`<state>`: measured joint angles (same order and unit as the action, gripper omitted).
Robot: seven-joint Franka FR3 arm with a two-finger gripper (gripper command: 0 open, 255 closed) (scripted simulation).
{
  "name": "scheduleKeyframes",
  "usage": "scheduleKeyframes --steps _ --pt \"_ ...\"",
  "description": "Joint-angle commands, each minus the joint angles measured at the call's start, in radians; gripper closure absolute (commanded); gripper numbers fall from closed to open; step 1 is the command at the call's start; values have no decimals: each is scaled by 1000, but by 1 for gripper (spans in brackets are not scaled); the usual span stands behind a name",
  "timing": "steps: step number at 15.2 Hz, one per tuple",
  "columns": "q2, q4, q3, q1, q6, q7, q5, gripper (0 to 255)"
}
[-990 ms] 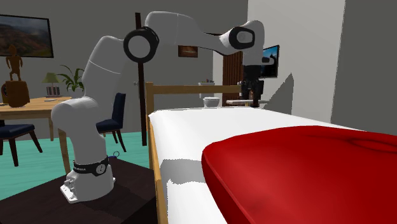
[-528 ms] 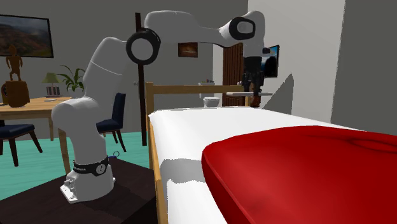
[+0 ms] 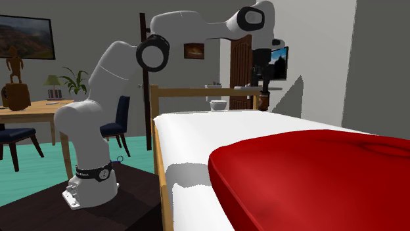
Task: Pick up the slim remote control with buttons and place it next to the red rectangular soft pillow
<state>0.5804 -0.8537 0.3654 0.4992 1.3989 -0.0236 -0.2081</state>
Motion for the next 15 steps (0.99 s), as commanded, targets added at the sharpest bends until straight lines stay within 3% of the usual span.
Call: scheduleKeyframes --steps 1,8,15 --pt "-31 -43 -2 -37 13 -29 11 255" --pt "-105 -156 -27 -181 57 -170 45 255" --pt "-103 -145 -62 -294 55 -314 59 255"
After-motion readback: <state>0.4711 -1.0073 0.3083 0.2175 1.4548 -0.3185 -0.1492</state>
